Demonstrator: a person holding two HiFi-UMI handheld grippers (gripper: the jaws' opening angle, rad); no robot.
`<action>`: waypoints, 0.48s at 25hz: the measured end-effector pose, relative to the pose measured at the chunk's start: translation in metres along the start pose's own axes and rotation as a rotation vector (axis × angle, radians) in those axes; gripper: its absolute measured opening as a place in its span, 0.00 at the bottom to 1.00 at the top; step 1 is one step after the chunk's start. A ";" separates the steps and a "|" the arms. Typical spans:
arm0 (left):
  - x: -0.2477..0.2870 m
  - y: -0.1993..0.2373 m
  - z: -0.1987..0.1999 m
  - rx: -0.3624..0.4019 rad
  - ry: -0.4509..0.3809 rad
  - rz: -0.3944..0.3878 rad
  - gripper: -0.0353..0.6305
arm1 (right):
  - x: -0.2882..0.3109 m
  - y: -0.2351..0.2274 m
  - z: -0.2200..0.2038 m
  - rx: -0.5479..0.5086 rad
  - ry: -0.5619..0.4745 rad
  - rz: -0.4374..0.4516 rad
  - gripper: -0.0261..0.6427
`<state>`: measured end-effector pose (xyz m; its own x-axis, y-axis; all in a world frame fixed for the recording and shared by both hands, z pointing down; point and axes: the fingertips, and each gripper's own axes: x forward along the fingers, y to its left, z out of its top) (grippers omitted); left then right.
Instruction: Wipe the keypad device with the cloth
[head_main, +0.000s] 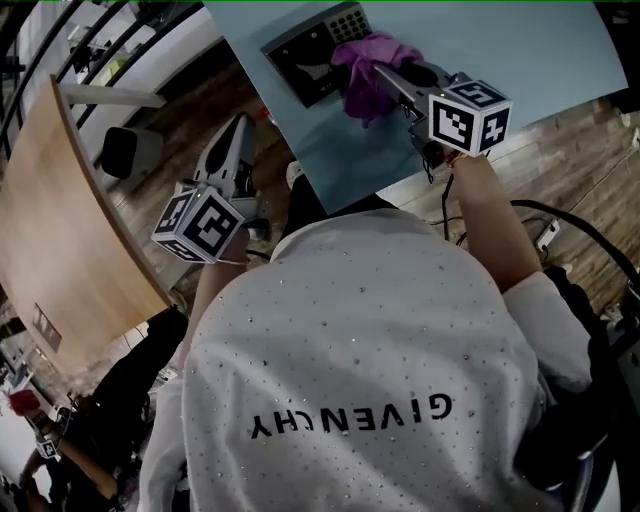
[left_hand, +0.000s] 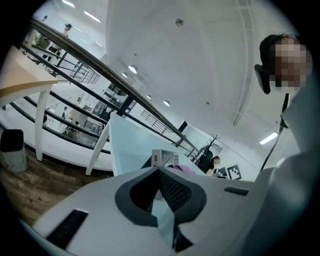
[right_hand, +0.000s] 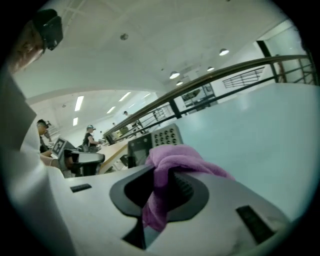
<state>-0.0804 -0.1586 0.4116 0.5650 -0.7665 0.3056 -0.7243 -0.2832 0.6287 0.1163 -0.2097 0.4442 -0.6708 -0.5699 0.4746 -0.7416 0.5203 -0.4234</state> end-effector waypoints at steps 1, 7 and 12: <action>0.001 -0.004 -0.002 -0.013 -0.016 0.009 0.05 | 0.003 0.016 0.004 -0.036 -0.001 0.066 0.13; 0.008 -0.011 -0.017 -0.028 -0.006 0.125 0.05 | 0.033 0.112 -0.001 -0.163 0.048 0.394 0.13; 0.006 -0.018 -0.014 -0.014 -0.022 0.146 0.05 | 0.055 0.118 -0.022 -0.260 0.123 0.396 0.13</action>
<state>-0.0581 -0.1502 0.4123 0.4455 -0.8112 0.3788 -0.7921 -0.1599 0.5891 -0.0077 -0.1660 0.4372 -0.8837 -0.2253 0.4103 -0.3933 0.8325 -0.3901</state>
